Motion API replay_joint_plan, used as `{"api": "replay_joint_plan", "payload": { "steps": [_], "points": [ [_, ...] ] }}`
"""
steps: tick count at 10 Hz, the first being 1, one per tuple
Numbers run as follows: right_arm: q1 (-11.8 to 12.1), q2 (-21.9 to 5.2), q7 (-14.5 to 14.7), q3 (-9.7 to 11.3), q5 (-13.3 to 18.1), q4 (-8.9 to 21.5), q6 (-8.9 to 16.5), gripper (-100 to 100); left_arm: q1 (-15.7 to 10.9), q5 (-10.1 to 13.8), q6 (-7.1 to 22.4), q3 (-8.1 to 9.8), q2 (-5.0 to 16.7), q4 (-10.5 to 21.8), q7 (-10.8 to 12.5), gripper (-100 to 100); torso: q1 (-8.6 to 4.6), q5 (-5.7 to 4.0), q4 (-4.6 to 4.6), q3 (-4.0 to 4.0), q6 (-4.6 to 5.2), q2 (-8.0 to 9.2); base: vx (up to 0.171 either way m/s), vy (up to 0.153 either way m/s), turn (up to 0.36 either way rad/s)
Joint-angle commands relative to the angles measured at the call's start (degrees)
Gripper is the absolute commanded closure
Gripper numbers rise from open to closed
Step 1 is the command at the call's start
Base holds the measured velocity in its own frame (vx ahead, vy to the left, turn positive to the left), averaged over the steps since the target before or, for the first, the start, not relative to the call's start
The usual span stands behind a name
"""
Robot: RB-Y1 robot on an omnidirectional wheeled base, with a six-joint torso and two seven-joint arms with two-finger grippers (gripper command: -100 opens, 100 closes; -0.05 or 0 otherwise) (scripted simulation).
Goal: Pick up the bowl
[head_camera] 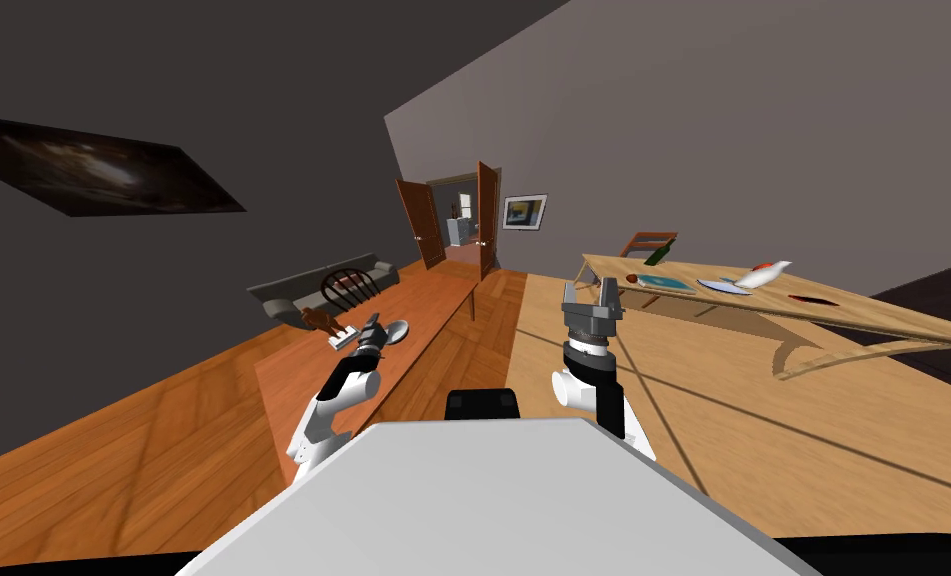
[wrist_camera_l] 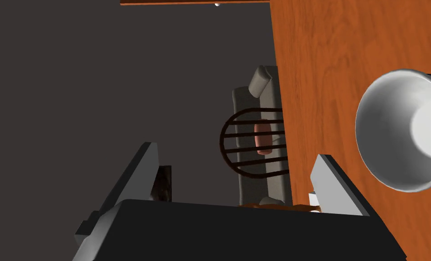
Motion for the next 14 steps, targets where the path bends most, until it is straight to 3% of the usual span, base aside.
{"api": "replay_joint_plan", "payload": {
  "steps": [1,2,4,5,6,9,14],
  "points": [
    [0.0,0.0,0.0,0.0,0.0,0.0,0.0,0,-0.34,0.45,2.86,0.73,0.09,0.55,-0.29,-100,0.0,0.0,0.0,0.0,0.0,0.0,-0.02,-0.011,-0.028],
    [0.0,0.0,0.0,0.0,0.0,0.0,0.0,0,-1.07,1.37,4.72,2.16,0.39,1.98,-0.71,-100,0.01,0.0,0.0,-0.01,-0.01,-0.02,-0.013,-0.011,-0.052],
    [0.01,0.0,0.0,0.0,0.0,0.0,0.0,0,-1.07,1.37,6.81,2.16,0.39,1.98,-0.71,-100,0.03,0.0,-0.01,-0.03,-0.01,-0.06,-0.005,-0.005,-0.019],
    [0.01,0.0,0.0,0.0,0.0,0.0,0.0,0,-1.83,2.25,9.13,3.57,0.71,3.44,-1.11,-100,0.05,0.01,-0.01,-0.04,-0.02,-0.07,-0.005,-0.007,-0.062],
    [0.0,0.0,0.0,0.0,0.0,0.0,0.0,0,-1.83,2.25,10.38,3.57,0.71,3.44,-1.11,-100,0.05,0.01,-0.02,-0.05,0.0,-0.09,-0.005,-0.005,-0.034],
    [0.01,0.0,0.0,0.0,0.0,0.0,0.0,0,-3.42,3.85,15.3,6.3,1.35,6.41,-1.86,-100,0.05,0.01,-0.02,-0.05,-0.02,-0.08,-0.002,-0.006,-0.045],
    [0.01,0.0,0.0,0.0,0.0,0.0,0.0,0,-5.07,5.19,23.62,8.86,2.04,9.42,-2.54,-100,0.08,0.02,-0.03,-0.09,-0.01,-0.16,0.011,0.001,-0.039]
  ]
}}
